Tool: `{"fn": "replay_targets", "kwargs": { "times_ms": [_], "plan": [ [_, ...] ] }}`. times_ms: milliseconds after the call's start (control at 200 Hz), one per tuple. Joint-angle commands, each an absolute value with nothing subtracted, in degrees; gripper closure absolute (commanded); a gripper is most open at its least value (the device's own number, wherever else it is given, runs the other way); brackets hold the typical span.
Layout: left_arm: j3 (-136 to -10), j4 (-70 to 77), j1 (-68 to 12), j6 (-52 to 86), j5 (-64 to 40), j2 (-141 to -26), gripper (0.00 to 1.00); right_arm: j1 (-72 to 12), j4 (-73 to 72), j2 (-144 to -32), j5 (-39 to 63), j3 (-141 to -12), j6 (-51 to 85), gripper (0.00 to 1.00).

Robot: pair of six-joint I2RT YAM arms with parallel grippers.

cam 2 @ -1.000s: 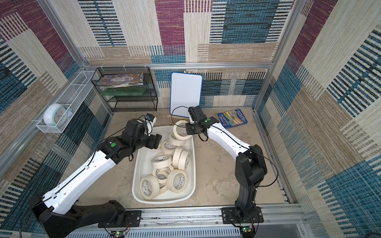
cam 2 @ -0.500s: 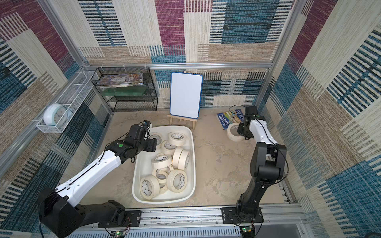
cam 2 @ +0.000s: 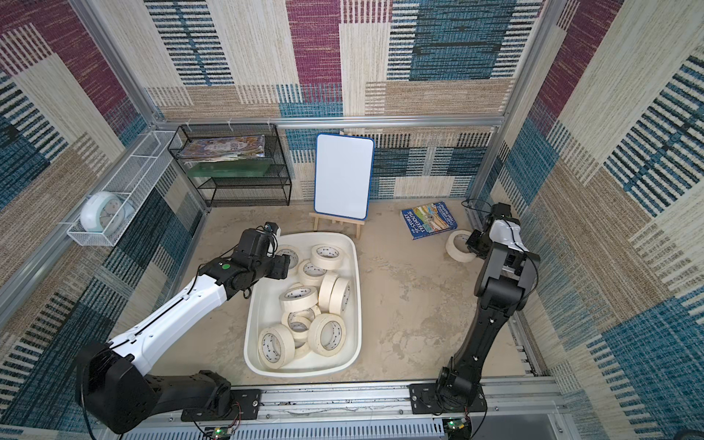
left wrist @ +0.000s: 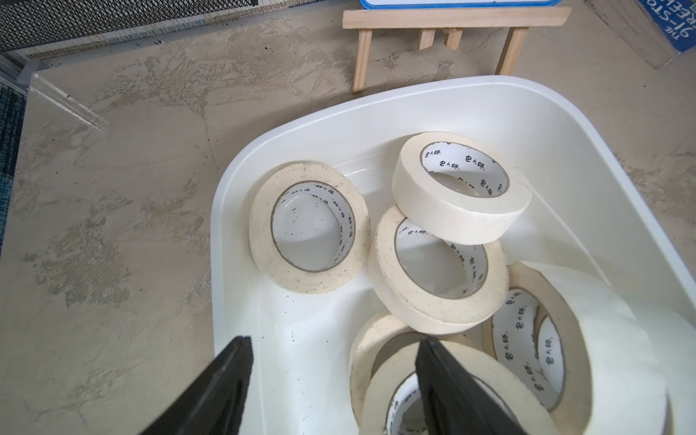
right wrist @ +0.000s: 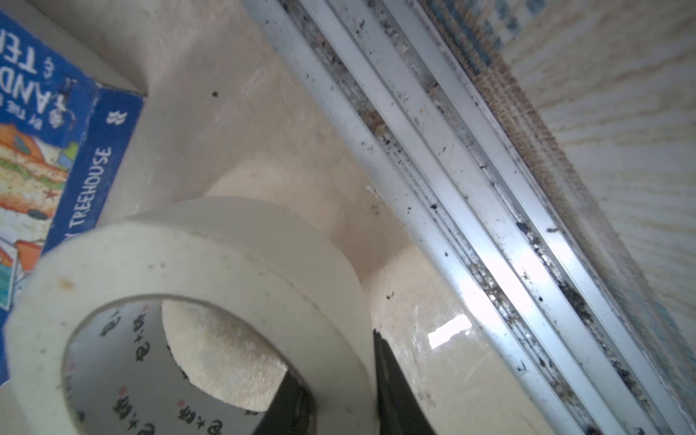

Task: Take out the art tape in the storage box
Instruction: Place the art tape at the center of the board, then pick up the art tape from the storage box.

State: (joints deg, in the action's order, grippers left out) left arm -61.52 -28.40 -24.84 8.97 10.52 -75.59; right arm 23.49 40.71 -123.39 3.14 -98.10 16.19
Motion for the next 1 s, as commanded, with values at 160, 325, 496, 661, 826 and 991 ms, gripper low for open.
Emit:
{"fn": "replay_targets", "kwargs": {
  "times_ms": [160, 325, 496, 661, 826, 991],
  "plan": [
    [-61.9, -28.6, -24.8, 9.6, 10.2, -76.0, 0.26, 24.0, 36.3, -124.9, 4.9, -94.4, 14.8, 1.00],
    [-61.3, -28.9, -24.8, 9.6, 10.4, -75.2, 0.24, 23.9, 33.9, -123.2, 3.5, -91.2, 13.8, 0.95],
    [-61.6, -28.9, -24.8, 9.9, 8.3, -75.6, 0.15, 24.0, 33.4, -121.0, 2.9, -90.7, 13.2, 0.47],
    [-63.4, -28.1, -25.0, 10.1, 5.6, -77.3, 0.11, 22.4, 33.8, -114.8, 1.6, -89.9, 12.1, 0.29],
    [-66.8, -25.8, -25.0, 11.0, 3.6, -82.1, 0.11, 14.7, 33.8, -104.3, 4.2, -84.3, 10.8, 0.28],
    [-73.1, -26.6, -25.0, 11.9, 0.3, -90.7, 0.13, 3.0, 33.6, -96.8, 5.4, -78.5, 11.2, 0.28]
  ]
}}
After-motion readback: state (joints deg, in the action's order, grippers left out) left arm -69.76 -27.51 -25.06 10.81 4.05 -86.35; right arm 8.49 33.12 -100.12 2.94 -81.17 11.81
